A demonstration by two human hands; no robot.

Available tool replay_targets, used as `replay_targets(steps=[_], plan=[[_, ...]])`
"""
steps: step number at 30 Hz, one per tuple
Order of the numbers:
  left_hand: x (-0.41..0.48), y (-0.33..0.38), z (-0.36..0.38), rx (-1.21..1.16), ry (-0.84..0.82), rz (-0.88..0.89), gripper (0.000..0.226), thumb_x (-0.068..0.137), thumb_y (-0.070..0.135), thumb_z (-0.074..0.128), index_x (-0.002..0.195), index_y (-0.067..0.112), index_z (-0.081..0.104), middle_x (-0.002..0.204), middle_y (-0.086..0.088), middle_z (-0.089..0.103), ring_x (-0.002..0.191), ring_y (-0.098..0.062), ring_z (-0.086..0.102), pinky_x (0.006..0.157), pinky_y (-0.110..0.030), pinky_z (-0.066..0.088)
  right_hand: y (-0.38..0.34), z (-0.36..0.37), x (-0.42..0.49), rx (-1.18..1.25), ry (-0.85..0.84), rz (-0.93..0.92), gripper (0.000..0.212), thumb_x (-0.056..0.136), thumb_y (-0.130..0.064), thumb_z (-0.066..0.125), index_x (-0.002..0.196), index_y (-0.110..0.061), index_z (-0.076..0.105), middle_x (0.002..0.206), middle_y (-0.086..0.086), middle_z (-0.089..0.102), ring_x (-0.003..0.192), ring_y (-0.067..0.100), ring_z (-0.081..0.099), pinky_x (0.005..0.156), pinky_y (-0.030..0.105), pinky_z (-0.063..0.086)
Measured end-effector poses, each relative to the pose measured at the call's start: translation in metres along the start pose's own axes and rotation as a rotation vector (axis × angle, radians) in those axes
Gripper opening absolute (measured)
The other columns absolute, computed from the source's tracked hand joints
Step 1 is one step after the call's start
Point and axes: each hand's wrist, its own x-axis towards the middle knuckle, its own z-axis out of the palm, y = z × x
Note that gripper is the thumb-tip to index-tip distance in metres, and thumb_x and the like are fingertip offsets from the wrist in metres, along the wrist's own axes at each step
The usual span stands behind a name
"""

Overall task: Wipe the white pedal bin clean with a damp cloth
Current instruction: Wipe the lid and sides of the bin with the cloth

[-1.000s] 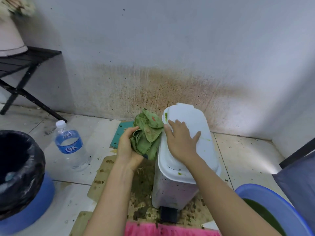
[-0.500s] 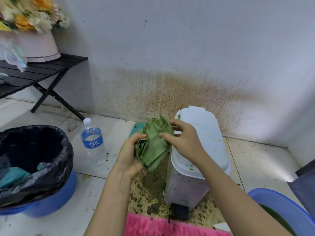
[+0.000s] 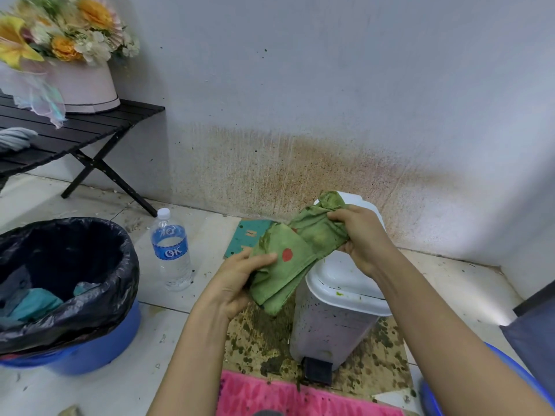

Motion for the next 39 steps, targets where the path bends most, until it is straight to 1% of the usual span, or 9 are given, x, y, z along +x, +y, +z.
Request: replay_targets(steps=[7, 12, 18, 22, 25, 28, 32, 35, 39], plan=[[0.001, -0.008, 0.006, 0.048, 0.145, 0.000, 0.023, 0.082, -0.011, 0.066, 0.103, -0.004, 0.069, 0.088, -0.019, 0.076, 0.068, -0.024, 0.073, 0.055, -0.030, 0.058, -0.004, 0.023, -0.026, -0.186, -0.085, -0.185, 0.014, 0.095, -0.011, 0.056, 0.101, -0.016, 0.068, 0.091, -0.001, 0.073, 0.075, 0.005, 0.070, 0.060, 0.020, 0.054], [0.002, -0.006, 0.012, -0.081, 0.068, 0.028, 0.027, 0.090, -0.009, 0.055, 0.115, -0.010, 0.064, 0.097, -0.026, 0.072, 0.082, -0.028, 0.073, 0.067, -0.037, 0.062, 0.015, 0.032, -0.054, -0.555, -0.594, -0.253, 0.044, 0.089, -0.003, 0.064, 0.127, -0.025, 0.061, 0.124, -0.009, 0.065, 0.114, 0.001, 0.060, 0.099, 0.019, 0.048], [-0.005, -0.006, 0.007, -0.315, -0.176, 0.064, 0.035, 0.082, 0.009, 0.068, 0.116, -0.002, 0.072, 0.126, -0.026, 0.066, 0.111, -0.034, 0.069, 0.083, -0.040, 0.060, 0.015, 0.020, -0.043, -0.306, -0.027, -0.424, 0.027, 0.091, -0.023, 0.068, 0.118, -0.024, 0.065, 0.118, -0.012, 0.065, 0.106, 0.006, 0.058, 0.081, 0.022, 0.046], [-0.008, -0.004, 0.005, -0.439, -0.363, 0.070, 0.047, 0.074, 0.005, 0.070, 0.120, -0.004, 0.069, 0.132, -0.027, 0.061, 0.119, -0.037, 0.064, 0.091, -0.045, 0.057, 0.019, 0.017, -0.030, -0.266, -0.235, -0.159, 0.035, 0.082, -0.036, 0.076, 0.110, -0.016, 0.068, 0.101, -0.007, 0.071, 0.091, 0.007, 0.067, 0.069, 0.016, 0.051], [-0.008, -0.002, -0.001, -0.503, -0.455, 0.037, 0.056, 0.082, 0.016, 0.061, 0.133, -0.006, 0.058, 0.143, -0.028, 0.051, 0.129, -0.041, 0.054, 0.109, -0.052, 0.044, 0.020, 0.015, -0.022, -0.268, -0.176, -0.254, 0.024, 0.080, -0.030, 0.079, 0.086, -0.007, 0.074, 0.076, 0.001, 0.073, 0.070, 0.008, 0.069, 0.059, 0.017, 0.050], [-0.004, 0.002, 0.000, -0.324, -0.360, 0.033, 0.073, 0.087, 0.057, 0.059, 0.134, 0.001, 0.061, 0.142, -0.026, 0.054, 0.130, -0.039, 0.054, 0.111, -0.050, 0.042, 0.022, 0.017, -0.016, -0.303, -0.160, -0.301, 0.019, 0.079, -0.028, 0.081, 0.082, -0.009, 0.075, 0.072, 0.000, 0.073, 0.068, 0.008, 0.069, 0.057, 0.017, 0.050], [0.010, 0.006, 0.004, 0.009, -0.121, 0.094, 0.039, 0.071, 0.016, 0.083, 0.107, 0.005, 0.074, 0.109, -0.022, 0.074, 0.093, -0.030, 0.074, 0.073, -0.037, 0.061, 0.024, 0.023, -0.008, -0.323, -0.230, -0.240, 0.025, 0.080, -0.041, 0.077, 0.082, -0.016, 0.076, 0.080, 0.002, 0.074, 0.078, 0.012, 0.070, 0.067, 0.027, 0.053], [0.020, 0.005, -0.006, -0.013, 0.006, 0.098, 0.031, 0.069, 0.008, 0.083, 0.097, 0.003, 0.073, 0.095, -0.020, 0.076, 0.078, -0.026, 0.076, 0.063, -0.032, 0.060, 0.028, 0.028, 0.011, -0.475, -0.006, -0.289, 0.045, 0.088, -0.064, 0.055, 0.089, -0.023, 0.071, 0.092, 0.004, 0.070, 0.089, 0.020, 0.064, 0.084, 0.044, 0.048], [0.038, -0.003, -0.015, -0.145, 0.249, 0.104, 0.016, 0.084, 0.002, 0.073, 0.099, 0.000, 0.070, 0.087, -0.016, 0.077, 0.072, -0.024, 0.076, 0.060, -0.035, 0.062, 0.047, 0.030, 0.044, -1.167, 0.052, -0.195, 0.070, 0.093, -0.064, 0.046, 0.147, -0.022, 0.036, 0.155, 0.004, 0.031, 0.144, 0.024, 0.026, 0.114, 0.060, 0.018]])
